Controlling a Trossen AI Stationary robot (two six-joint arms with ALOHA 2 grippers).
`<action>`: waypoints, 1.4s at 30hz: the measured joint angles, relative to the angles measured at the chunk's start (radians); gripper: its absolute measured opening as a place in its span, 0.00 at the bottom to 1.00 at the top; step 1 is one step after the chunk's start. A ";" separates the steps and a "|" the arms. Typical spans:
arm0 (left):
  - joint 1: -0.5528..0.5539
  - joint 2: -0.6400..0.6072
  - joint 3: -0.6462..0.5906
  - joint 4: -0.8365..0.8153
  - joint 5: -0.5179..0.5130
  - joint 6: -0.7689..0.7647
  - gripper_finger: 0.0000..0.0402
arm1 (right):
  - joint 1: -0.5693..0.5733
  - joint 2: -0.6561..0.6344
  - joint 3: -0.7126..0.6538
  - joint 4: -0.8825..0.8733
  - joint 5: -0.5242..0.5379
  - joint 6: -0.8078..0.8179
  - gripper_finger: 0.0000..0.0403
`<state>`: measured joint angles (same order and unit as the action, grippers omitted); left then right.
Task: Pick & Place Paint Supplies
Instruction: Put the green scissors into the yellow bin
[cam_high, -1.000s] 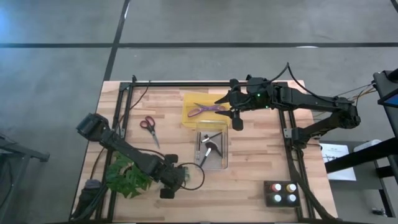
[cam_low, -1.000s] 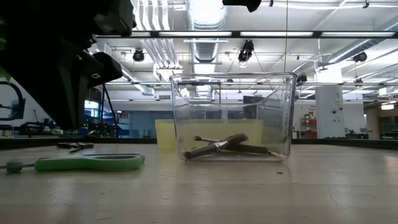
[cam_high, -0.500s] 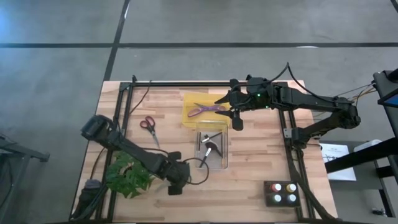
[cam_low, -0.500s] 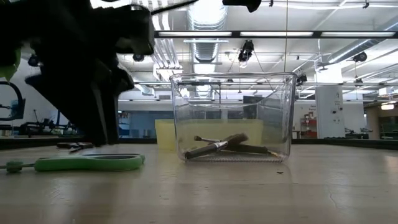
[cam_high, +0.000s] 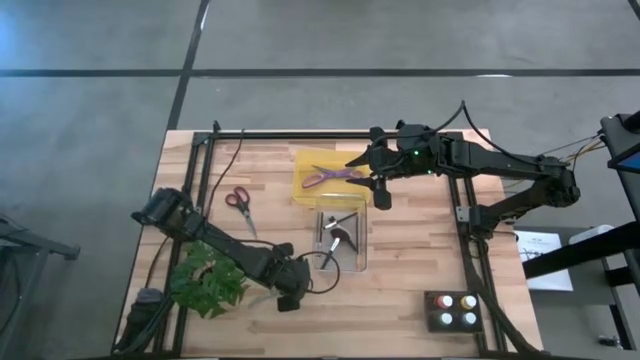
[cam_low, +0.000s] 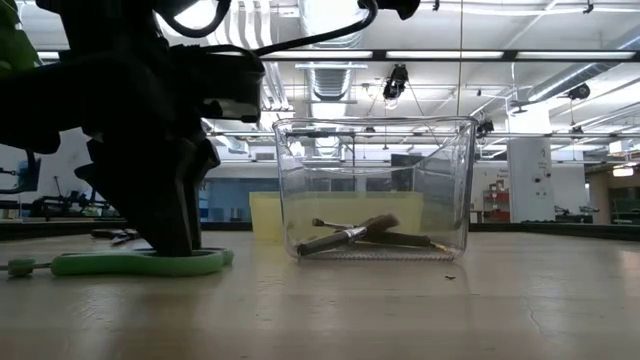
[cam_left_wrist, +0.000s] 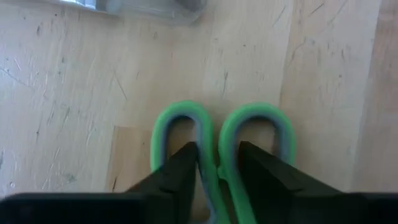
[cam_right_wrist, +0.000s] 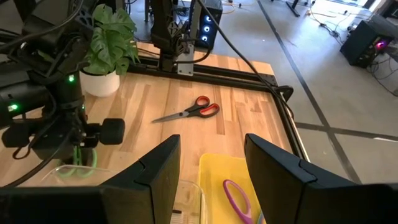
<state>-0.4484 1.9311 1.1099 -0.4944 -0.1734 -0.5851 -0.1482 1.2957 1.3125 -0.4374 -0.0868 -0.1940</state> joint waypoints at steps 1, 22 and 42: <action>0.000 0.000 0.000 0.002 -0.003 -0.005 0.29 | 0.000 0.000 0.000 0.000 0.000 0.000 0.44; 0.004 -0.098 -0.007 -0.089 -0.023 0.038 0.18 | 0.000 0.000 0.000 -0.001 0.000 0.001 0.44; 0.337 -0.456 -0.002 -0.090 -0.337 0.407 0.18 | 0.000 -0.010 0.000 -0.009 0.008 -0.008 0.44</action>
<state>-0.1115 1.4753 1.1080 -0.5845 -0.5107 -0.1782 -0.1482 1.2852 1.3125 -0.4468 -0.0792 -0.2024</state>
